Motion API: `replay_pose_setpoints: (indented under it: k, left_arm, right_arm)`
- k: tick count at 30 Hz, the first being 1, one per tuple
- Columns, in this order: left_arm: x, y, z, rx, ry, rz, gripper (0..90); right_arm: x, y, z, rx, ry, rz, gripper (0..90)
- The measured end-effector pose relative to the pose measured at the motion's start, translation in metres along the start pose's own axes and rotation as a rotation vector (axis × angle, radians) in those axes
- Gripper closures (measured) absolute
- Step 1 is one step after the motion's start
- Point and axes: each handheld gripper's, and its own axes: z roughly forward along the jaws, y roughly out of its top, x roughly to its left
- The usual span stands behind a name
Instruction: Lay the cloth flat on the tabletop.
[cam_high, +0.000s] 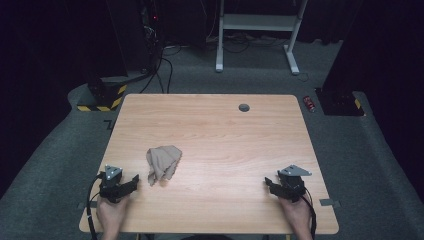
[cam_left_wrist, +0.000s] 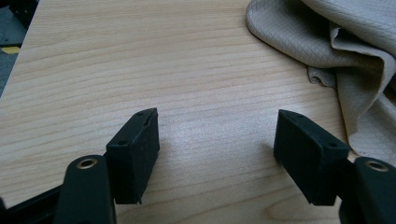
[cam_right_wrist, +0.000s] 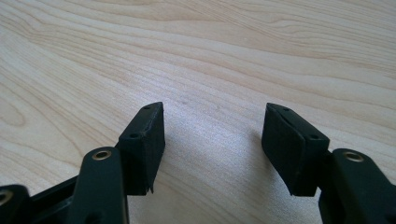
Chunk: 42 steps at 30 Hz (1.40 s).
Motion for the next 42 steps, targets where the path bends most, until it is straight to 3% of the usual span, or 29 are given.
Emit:
replay_pose_setpoints:
  k: [16,27,42]
  left_arm:
    - [-0.002,-0.001,-0.002,0.004,-0.024,0.015,30.5]
    - [-0.005,0.0,0.0,0.003,-0.015,0.012,28.9]
    - [-0.019,0.012,0.003,-0.024,-0.131,0.001,30.3]
  right_arm:
    - [0.0,0.0,0.0,0.002,0.0,-0.001,38.2]
    - [0.0,0.001,0.001,0.004,-0.001,0.005,37.8]
    - [0.0,0.001,0.0,0.004,-0.002,0.005,37.7]
